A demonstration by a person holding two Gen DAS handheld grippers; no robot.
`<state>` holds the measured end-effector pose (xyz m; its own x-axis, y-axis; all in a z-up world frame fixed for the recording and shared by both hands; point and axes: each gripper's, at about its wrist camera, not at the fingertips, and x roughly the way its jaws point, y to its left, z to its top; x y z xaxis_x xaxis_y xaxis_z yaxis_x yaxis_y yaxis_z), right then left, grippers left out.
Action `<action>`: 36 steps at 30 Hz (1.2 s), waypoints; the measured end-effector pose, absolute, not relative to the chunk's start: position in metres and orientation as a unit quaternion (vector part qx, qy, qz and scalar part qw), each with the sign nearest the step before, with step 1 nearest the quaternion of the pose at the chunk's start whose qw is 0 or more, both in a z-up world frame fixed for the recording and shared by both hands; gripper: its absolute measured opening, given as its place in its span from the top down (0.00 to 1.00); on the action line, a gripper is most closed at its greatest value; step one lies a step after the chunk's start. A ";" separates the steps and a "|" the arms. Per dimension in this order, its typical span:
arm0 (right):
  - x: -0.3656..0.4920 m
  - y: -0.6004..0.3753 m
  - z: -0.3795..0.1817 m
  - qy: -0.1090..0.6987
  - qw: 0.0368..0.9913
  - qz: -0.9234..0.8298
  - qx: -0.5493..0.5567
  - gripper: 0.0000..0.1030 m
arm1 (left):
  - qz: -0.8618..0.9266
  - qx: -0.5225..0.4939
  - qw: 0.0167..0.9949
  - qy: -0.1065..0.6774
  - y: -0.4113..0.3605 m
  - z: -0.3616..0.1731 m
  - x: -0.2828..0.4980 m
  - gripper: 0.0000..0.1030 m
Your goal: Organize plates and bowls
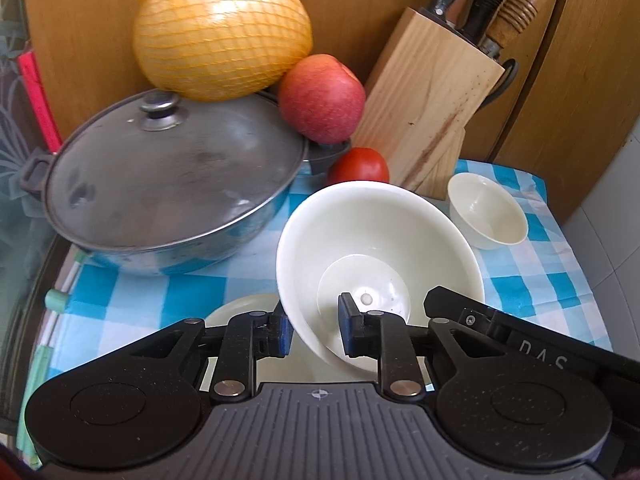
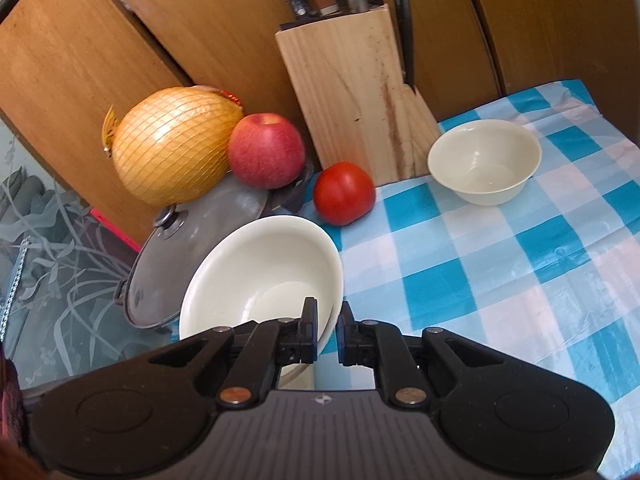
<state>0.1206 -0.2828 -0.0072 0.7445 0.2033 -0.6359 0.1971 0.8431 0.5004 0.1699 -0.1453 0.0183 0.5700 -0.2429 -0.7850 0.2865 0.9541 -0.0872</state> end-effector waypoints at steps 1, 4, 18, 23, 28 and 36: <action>0.120 -0.280 -0.007 0.359 0.891 0.004 0.279 0.89 | -0.147 0.026 0.887 0.438 -0.143 0.019 0.168 0.71; 0.117 -0.270 -0.007 0.363 0.891 0.012 0.273 0.89 | -0.141 0.028 0.889 0.436 -0.134 0.020 0.163 0.70; 0.109 -0.239 -0.012 0.387 0.885 0.040 0.256 0.88 | -0.122 0.030 0.890 0.439 -0.099 0.017 0.144 0.68; 0.109 -0.233 -0.015 0.396 0.883 0.040 0.250 0.88 | -0.120 0.032 0.886 0.447 -0.093 0.012 0.141 0.68; 0.110 -0.230 -0.017 0.398 0.882 0.039 0.248 0.88 | -0.119 0.031 0.884 0.452 -0.089 0.009 0.142 0.68; 0.112 -0.232 -0.016 0.393 0.892 0.013 0.221 0.80 | -0.117 0.029 0.880 0.460 -0.086 0.004 0.148 0.67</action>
<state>0.1119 -0.2318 -0.0158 0.6910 0.1967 -0.6956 0.1510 0.9018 0.4050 0.1478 -0.0862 0.0040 0.5501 -0.1788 -0.8158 0.2315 0.9712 -0.0568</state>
